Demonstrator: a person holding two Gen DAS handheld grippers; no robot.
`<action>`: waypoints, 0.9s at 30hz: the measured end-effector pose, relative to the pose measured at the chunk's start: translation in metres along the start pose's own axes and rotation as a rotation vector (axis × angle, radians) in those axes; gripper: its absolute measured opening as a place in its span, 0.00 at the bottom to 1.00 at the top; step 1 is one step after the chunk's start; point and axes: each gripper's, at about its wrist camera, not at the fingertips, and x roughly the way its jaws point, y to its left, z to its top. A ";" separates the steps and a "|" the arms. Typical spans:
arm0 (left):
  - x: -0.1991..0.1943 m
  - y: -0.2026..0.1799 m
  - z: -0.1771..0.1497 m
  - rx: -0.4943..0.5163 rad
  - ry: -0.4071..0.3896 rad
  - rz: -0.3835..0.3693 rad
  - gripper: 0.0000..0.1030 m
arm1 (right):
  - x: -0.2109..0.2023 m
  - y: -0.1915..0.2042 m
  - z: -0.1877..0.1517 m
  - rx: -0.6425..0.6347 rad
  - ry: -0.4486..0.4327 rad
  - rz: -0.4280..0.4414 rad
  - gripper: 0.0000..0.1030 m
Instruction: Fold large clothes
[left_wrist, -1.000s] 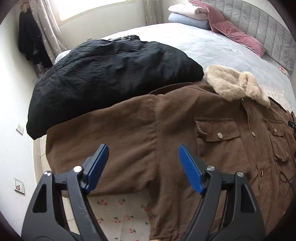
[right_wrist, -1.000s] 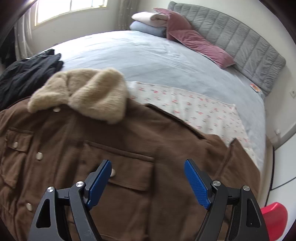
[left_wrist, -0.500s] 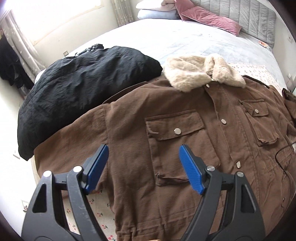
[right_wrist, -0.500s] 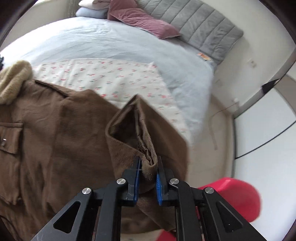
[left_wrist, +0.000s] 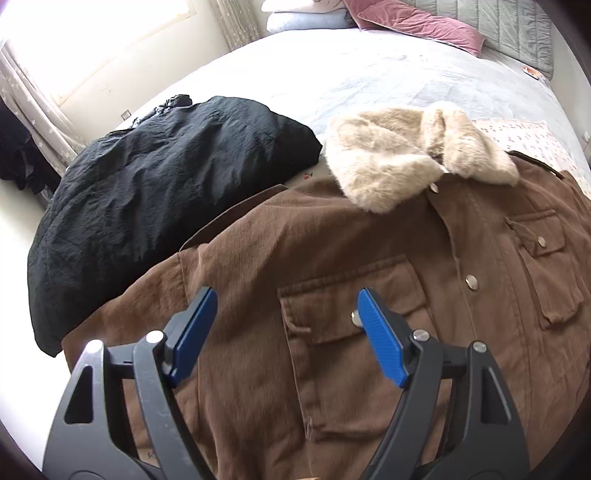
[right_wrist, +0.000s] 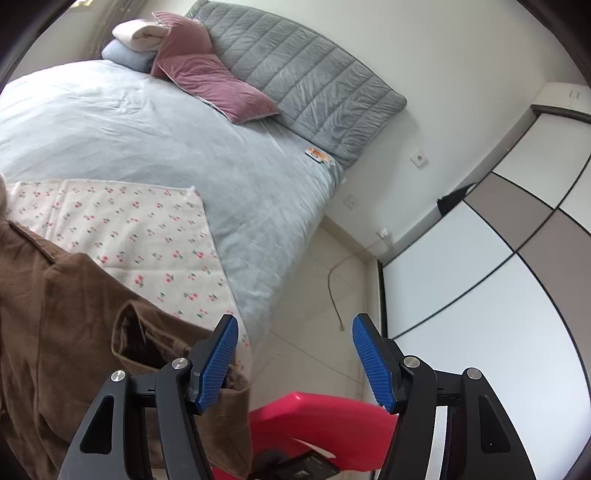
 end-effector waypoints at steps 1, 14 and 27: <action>0.006 0.000 0.002 -0.006 0.006 0.001 0.77 | 0.002 0.009 0.003 0.005 0.000 0.092 0.69; 0.028 -0.008 -0.010 0.029 0.032 -0.008 0.77 | 0.110 0.102 -0.058 -0.185 0.343 0.145 0.60; 0.071 0.024 0.038 0.079 0.032 0.048 0.77 | 0.026 0.059 0.019 -0.124 0.076 0.138 0.67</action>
